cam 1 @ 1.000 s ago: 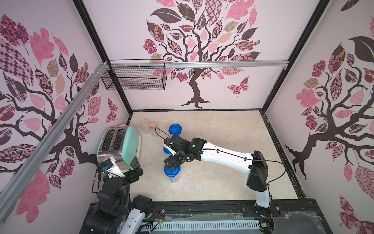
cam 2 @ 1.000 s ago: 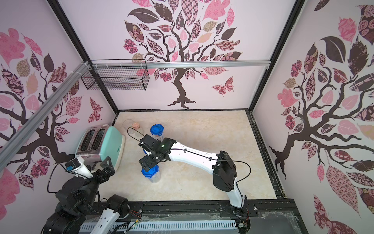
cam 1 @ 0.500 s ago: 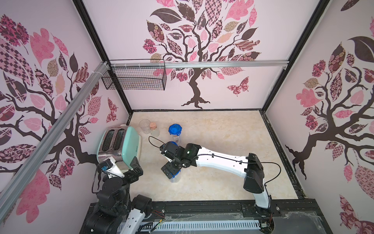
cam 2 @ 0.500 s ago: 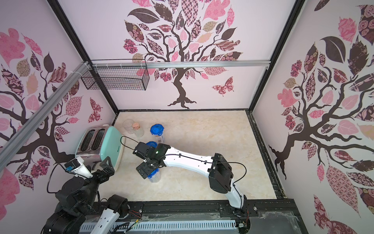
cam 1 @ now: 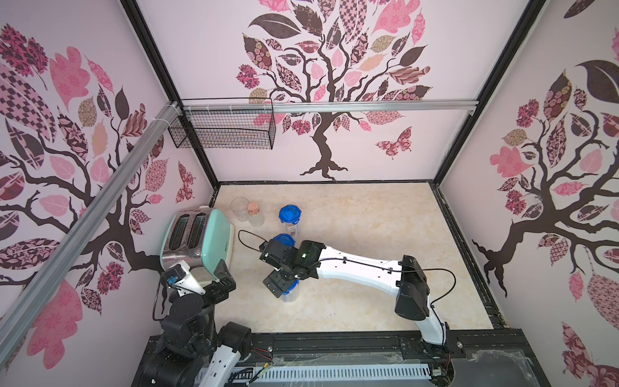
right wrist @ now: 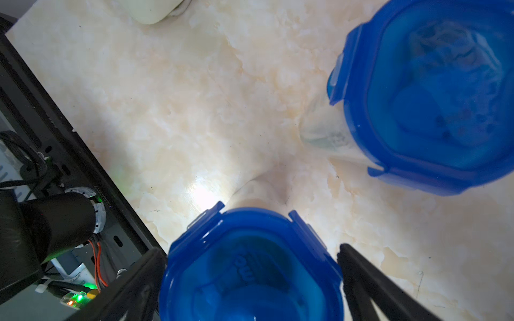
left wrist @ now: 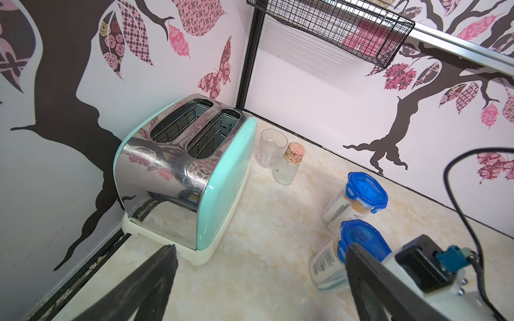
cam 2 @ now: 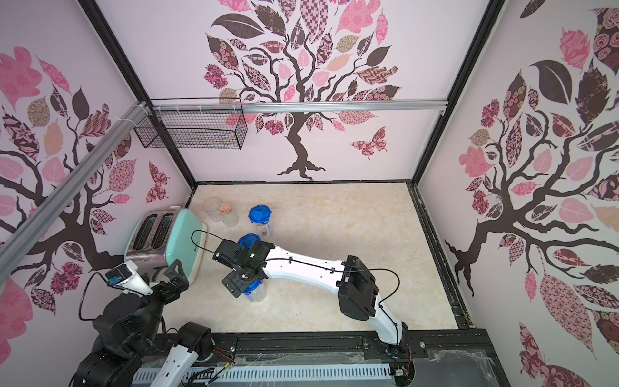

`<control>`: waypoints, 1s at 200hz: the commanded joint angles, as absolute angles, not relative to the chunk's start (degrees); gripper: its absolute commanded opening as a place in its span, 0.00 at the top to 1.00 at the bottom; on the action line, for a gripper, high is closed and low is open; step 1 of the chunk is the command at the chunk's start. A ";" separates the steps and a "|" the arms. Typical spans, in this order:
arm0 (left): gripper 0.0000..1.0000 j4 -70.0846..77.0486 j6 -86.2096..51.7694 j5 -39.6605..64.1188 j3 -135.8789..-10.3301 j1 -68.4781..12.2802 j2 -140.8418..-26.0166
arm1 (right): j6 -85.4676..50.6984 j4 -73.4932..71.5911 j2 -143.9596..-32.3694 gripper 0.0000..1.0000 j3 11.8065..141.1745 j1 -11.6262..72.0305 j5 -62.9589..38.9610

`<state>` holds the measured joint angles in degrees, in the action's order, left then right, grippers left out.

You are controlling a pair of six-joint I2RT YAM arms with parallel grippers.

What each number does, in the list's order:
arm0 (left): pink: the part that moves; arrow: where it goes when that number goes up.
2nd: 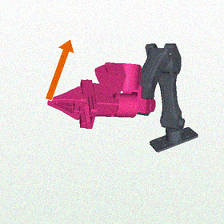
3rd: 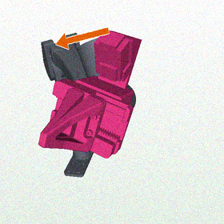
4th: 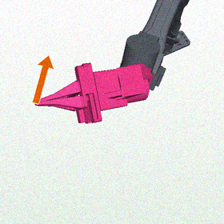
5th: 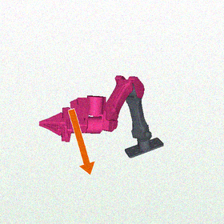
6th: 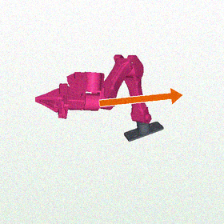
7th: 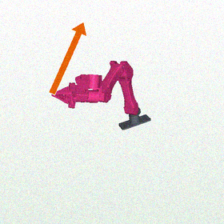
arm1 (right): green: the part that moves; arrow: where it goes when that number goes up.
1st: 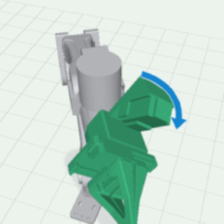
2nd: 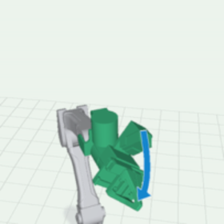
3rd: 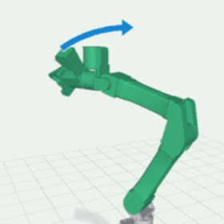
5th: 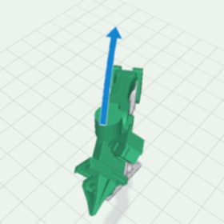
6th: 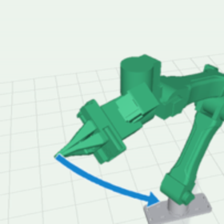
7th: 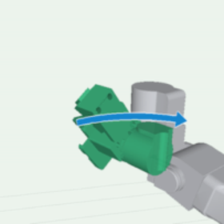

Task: Take out toiletry kits
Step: Move the container to the center of the board.

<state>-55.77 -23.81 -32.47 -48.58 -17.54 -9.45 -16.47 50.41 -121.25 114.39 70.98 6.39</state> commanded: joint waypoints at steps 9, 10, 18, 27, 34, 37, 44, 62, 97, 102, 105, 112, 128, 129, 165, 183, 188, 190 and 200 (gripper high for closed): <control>0.02 -54.33 -23.29 -32.09 -48.03 -17.31 -9.22 | -16.09 52.82 -121.89 0.00 115.96 71.54 7.97; 0.02 -54.37 -23.29 -32.09 -48.01 -17.31 -9.22 | -16.13 52.82 -121.90 0.00 115.99 71.59 8.03; 0.02 -54.36 -23.25 -32.07 -48.08 -17.32 -9.22 | -16.00 53.06 -122.10 0.00 115.89 71.71 8.25; 0.02 -54.28 -23.20 -31.96 -47.99 -17.31 -9.17 | -15.82 53.32 -122.36 0.00 115.99 71.85 8.65; 0.02 -54.31 -23.12 -31.82 -47.99 -17.31 -9.23 | -15.74 53.56 -122.58 0.00 116.09 71.97 9.01; 0.02 -54.27 -23.12 -31.75 -47.99 -17.31 -9.25 | -15.76 53.53 -122.72 0.00 116.25 71.98 9.23; 0.02 -54.16 -23.07 -31.64 -47.97 -17.31 -9.29 | -15.65 53.71 -122.84 0.00 116.49 72.07 9.44; 0.02 -54.22 -23.10 -31.82 -47.99 -17.31 -9.43 | -15.47 53.93 -123.13 0.00 117.17 72.16 8.97; 0.02 -54.11 -22.89 -31.38 -47.81 -17.31 -9.50 | -15.38 54.71 -123.86 0.00 117.94 72.38 9.09; 0.02 -53.98 -22.84 -31.29 -47.73 -17.31 -9.48 | -15.31 54.75 -123.84 0.01 117.98 72.38 9.15; 0.02 -54.01 -22.85 -31.21 -47.70 -17.31 -9.48 | -15.30 54.83 -123.88 0.00 118.04 72.48 9.26; 0.02 -53.94 -22.74 -31.17 -47.71 -17.31 -9.45 | -15.22 54.93 -123.85 0.00 118.13 72.59 9.47; 0.02 -53.95 -22.71 -31.16 -47.72 -17.31 -9.49 | -15.12 55.20 -123.77 0.00 118.13 72.84 10.00; 0.02 -53.91 -22.74 -31.22 -47.72 -17.31 -9.49 | -15.12 55.24 -123.76 0.00 118.13 72.81 10.01; 0.02 -53.95 -22.77 -31.29 -47.72 -17.40 -9.31 | -14.87 55.67 -122.55 0.01 118.24 72.95 10.22; 0.02 -54.01 -22.78 -31.29 -47.72 -17.37 -9.40 | -14.94 55.81 -121.33 0.02 118.06 72.95 10.52; 0.02 -53.97 -22.76 -31.20 -47.66 -17.40 -9.40 | -14.94 55.68 -120.95 0.03 117.83 72.94 10.55; 0.02 -53.97 -22.76 -31.20 -47.64 -17.40 -9.40 | -14.94 55.65 -120.79 0.03 117.68 72.93 10.56; 0.02 -53.96 -22.76 -31.11 -47.64 -17.47 -9.38 | -14.94 55.31 -119.92 0.04 117.02 72.95 10.52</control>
